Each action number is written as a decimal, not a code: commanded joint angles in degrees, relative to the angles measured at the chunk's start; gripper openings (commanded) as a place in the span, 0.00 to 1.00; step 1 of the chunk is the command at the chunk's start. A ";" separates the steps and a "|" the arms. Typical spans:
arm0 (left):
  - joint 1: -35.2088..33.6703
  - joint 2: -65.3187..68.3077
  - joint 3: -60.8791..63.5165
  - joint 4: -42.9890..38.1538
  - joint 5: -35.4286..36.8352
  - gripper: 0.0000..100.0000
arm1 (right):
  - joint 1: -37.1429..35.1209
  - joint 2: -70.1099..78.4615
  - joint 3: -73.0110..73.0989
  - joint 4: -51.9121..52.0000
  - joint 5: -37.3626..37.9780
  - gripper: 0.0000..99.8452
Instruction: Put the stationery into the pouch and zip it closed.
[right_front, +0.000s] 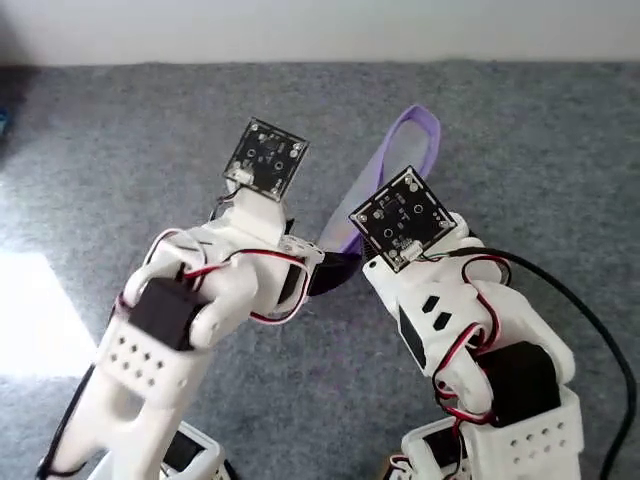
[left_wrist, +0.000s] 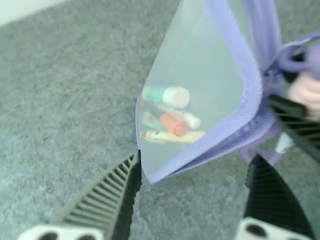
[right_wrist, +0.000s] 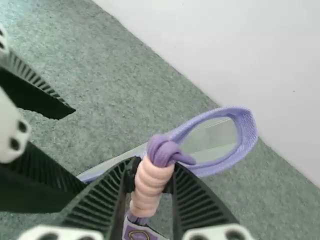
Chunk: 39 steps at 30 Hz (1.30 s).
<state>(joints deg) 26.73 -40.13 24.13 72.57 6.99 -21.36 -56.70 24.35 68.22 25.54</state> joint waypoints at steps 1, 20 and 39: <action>1.93 -2.55 1.19 -4.13 0.00 0.33 | 0.48 0.22 -3.60 -2.86 0.44 0.01; 3.16 -0.26 15.08 -33.32 8.62 0.27 | 0.57 0.22 -3.43 -2.51 0.88 0.01; 3.16 1.76 14.90 -39.30 8.26 0.01 | 4.53 1.71 -3.25 -4.79 0.53 0.01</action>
<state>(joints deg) 29.71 -37.67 40.31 34.95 14.37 -19.43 -56.44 23.91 66.02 25.71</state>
